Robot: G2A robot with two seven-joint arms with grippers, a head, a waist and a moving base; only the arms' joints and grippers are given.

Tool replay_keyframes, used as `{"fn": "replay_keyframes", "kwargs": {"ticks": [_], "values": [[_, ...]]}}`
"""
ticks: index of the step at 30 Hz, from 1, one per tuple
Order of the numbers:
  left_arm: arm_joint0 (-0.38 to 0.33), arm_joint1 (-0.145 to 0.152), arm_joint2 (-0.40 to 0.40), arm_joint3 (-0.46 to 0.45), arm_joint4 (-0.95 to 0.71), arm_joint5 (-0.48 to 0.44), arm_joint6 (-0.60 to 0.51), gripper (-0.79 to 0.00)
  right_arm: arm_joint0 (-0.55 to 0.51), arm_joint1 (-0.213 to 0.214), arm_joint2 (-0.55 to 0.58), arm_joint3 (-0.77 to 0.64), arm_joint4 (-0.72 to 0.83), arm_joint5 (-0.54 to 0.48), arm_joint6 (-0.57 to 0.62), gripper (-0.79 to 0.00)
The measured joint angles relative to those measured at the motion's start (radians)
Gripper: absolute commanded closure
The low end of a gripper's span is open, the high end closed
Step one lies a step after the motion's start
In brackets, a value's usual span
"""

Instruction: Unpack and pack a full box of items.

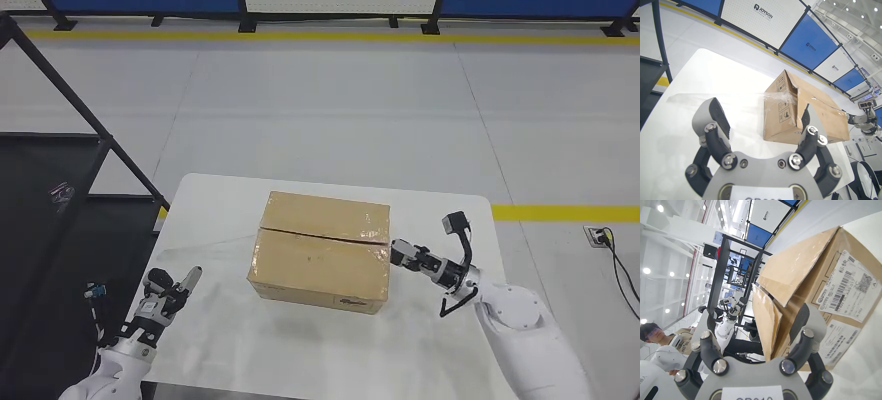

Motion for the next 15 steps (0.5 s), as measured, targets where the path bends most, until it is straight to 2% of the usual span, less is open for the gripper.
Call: {"fn": "replay_keyframes", "kwargs": {"ticks": [6,11,13,15], "values": [[0.0,0.0,0.0,0.0,0.0,0.0,0.0,-0.785,-0.007,0.004,0.006,-0.015,0.166,-0.044,0.137,-0.785],[0.0,0.0,0.002,0.0,-0.004,0.001,0.0,-0.785,-0.019,0.008,0.005,-0.047,0.342,-0.092,0.313,-0.785],[-0.003,-0.001,0.004,0.0,-0.009,0.0,-0.003,-0.785,-0.026,0.014,0.009,-0.081,0.395,-0.076,0.367,-0.785],[-0.009,-0.001,0.007,0.001,-0.008,0.002,-0.008,-0.785,-0.038,0.021,0.01,-0.123,0.385,-0.056,0.385,-0.785]]}}
